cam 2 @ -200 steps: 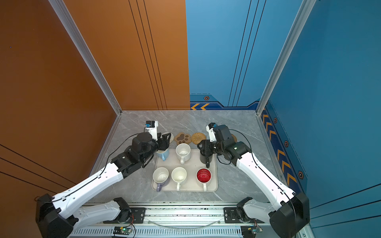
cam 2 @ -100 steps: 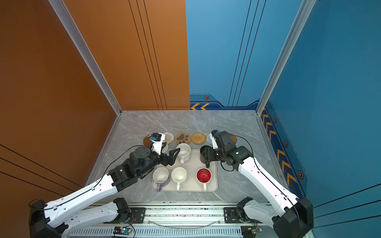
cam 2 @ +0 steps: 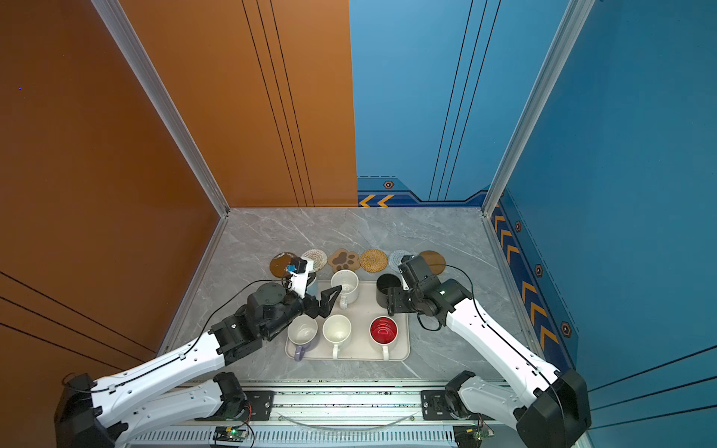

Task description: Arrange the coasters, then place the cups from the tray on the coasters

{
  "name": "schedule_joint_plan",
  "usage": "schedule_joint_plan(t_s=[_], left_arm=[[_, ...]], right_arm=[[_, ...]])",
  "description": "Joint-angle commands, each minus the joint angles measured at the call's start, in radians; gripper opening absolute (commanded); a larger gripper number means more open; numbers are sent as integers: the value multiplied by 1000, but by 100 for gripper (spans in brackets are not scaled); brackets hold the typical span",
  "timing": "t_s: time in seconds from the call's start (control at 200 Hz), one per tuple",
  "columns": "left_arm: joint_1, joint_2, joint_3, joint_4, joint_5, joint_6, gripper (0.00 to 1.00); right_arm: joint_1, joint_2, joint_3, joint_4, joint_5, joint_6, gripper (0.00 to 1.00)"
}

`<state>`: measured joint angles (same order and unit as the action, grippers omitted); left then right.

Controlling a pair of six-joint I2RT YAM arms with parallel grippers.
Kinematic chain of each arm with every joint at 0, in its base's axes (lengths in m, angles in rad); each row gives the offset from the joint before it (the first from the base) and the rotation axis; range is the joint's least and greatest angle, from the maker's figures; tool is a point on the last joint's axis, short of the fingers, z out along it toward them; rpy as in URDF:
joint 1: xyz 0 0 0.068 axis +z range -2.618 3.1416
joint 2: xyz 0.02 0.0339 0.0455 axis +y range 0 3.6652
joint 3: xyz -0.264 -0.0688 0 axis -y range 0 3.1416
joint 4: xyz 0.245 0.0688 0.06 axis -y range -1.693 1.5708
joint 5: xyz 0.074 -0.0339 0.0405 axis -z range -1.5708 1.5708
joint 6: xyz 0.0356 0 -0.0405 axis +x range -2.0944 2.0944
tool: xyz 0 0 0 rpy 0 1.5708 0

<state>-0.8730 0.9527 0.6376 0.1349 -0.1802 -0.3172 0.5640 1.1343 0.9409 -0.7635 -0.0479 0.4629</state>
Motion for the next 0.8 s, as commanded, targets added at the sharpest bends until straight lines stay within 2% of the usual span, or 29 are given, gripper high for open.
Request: schedule_joint_plan(t_s=[0.0, 0.516, 0.796], left_arm=[[-11, 0, -9, 37, 19, 27, 98], [-9, 6, -6, 42, -8, 54, 98], [-7, -6, -4, 55, -28, 58, 98]], right_arm=[[10, 33, -23, -20, 43, 44, 70], [14, 206, -20, 104, 13, 75, 60], [14, 273, -6, 120, 33, 83, 47]])
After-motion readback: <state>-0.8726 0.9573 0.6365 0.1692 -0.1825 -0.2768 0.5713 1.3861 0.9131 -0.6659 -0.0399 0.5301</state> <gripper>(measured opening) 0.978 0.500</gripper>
